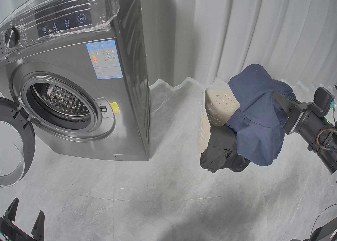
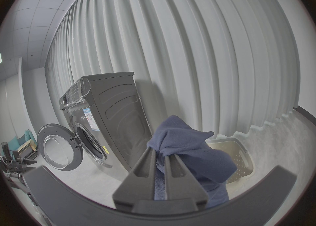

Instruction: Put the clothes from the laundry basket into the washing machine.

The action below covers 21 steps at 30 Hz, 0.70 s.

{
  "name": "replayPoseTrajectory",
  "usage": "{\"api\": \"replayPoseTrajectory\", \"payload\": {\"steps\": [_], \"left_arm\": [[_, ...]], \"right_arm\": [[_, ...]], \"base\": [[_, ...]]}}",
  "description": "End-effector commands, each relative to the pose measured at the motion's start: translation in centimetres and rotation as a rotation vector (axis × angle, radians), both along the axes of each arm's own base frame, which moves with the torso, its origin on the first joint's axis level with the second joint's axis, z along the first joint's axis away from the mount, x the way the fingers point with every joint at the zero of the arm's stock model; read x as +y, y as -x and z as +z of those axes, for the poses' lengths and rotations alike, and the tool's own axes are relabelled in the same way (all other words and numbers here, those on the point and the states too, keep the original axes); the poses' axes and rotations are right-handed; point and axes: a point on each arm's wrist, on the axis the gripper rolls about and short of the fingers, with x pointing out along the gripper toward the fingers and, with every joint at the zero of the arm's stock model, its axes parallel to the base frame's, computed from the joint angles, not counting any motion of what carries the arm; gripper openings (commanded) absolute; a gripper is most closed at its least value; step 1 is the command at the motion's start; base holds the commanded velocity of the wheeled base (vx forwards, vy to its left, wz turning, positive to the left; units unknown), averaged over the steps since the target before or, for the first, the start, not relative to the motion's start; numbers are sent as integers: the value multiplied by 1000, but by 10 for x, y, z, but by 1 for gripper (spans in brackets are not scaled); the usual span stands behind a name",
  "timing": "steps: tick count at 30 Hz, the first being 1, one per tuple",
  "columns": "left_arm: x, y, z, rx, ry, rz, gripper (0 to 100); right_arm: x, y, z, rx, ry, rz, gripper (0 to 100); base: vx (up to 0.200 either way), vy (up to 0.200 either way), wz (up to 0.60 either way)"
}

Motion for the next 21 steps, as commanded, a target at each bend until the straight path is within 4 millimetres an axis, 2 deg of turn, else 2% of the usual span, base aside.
{"api": "replayPoseTrajectory", "payload": {"steps": [1, 21], "left_arm": [[0, 0, -5, 2, 0, 2, 100], [0, 0, -5, 2, 0, 0, 100]], "right_arm": [[2, 1, 0, 0, 0, 9, 0], [8, 9, -1, -28, -8, 110, 0]], "base": [[0, 200, 0], [0, 200, 0]]}}
